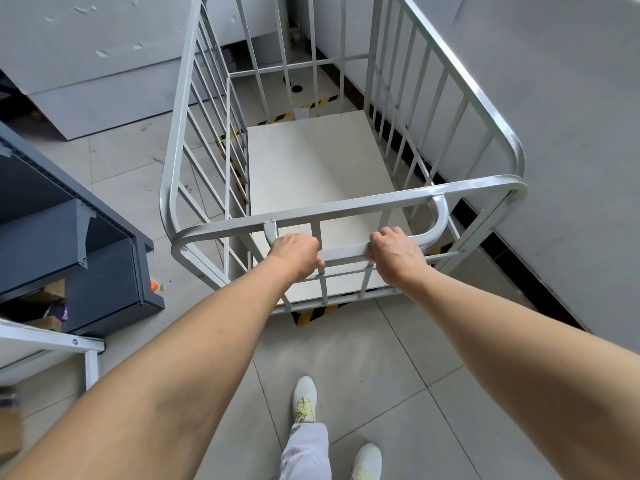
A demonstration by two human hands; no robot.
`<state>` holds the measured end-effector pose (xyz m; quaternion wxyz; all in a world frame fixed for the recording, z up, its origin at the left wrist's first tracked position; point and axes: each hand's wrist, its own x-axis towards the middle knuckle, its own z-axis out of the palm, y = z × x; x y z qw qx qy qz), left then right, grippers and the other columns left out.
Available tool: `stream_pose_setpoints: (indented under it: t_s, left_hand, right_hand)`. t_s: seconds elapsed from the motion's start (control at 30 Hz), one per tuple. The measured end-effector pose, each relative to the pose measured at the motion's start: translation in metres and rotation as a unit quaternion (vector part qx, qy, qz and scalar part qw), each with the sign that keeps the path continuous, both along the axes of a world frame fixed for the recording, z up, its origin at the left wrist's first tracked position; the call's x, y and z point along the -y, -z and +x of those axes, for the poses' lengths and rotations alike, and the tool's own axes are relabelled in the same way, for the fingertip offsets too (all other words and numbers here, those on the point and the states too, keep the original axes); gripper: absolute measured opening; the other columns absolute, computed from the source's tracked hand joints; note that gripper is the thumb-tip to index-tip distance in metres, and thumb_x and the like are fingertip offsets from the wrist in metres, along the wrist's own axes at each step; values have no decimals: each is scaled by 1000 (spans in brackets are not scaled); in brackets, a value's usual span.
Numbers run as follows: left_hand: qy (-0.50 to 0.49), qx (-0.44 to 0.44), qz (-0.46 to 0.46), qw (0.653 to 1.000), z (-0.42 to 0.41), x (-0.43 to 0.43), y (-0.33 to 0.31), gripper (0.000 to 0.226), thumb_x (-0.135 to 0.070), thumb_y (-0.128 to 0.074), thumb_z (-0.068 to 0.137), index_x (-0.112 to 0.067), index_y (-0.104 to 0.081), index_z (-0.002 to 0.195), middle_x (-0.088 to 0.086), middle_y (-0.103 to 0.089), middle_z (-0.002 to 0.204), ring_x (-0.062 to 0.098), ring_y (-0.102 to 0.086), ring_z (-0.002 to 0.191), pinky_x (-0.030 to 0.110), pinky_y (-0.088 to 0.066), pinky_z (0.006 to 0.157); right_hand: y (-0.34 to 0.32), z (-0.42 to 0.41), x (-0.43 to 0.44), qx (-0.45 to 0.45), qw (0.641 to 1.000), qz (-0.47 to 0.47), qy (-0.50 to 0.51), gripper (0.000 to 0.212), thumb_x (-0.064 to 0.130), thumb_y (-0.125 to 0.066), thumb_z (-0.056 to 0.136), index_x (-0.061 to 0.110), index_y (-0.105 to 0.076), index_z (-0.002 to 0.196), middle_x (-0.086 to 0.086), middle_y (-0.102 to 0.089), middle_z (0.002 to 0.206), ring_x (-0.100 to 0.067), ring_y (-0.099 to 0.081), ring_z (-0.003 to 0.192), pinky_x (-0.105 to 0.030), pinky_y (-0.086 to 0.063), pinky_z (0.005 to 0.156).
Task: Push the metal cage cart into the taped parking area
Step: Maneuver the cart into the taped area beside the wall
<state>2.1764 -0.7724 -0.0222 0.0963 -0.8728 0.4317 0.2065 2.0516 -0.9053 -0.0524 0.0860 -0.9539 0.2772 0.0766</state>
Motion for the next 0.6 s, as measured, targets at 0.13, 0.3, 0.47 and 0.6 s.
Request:
stream_pose_setpoints:
  t_s: [0.13, 0.3, 0.47, 0.6]
  left_hand:
    - [7, 10, 6, 1000, 4, -13, 3, 40, -48, -47, 97, -12, -63, 104, 8, -64, 116, 30, -58, 113, 37, -44, 91]
    - [23, 34, 10, 999, 1, -11, 6, 49, -56, -41, 97, -12, -62, 107, 5, -63, 115, 28, -57, 112, 38, -43, 90]
    - [22, 31, 24, 999, 3, -5, 6, 48, -54, -42, 97, -12, -62, 110, 5, -63, 117, 28, -57, 115, 39, -43, 91]
    - [37, 35, 40, 998, 4, -1, 5, 48, -52, -40, 98, -12, -62, 114, 7, -62, 120, 29, -56, 117, 39, -42, 93]
  right_hand:
    - [-1, -4, 1, 3, 999, 47, -17, 29, 28, -46, 100, 7, -55, 118, -10, -57, 118, -27, -47, 114, -35, -41, 92]
    - [0, -15, 21, -53, 998, 39, 3, 46, 48, -42, 97, 10, -54, 121, -11, -58, 122, -29, -47, 117, -36, -30, 107]
    - [5, -14, 28, -76, 996, 35, -20, 49, 49, -33, 99, 9, -49, 124, -11, -55, 127, -29, -45, 124, -38, -20, 117]
    - [6, -14, 32, -80, 995, 26, -44, 48, 47, -29, 100, 8, -47, 122, -12, -55, 125, -29, -45, 124, -41, -16, 119]
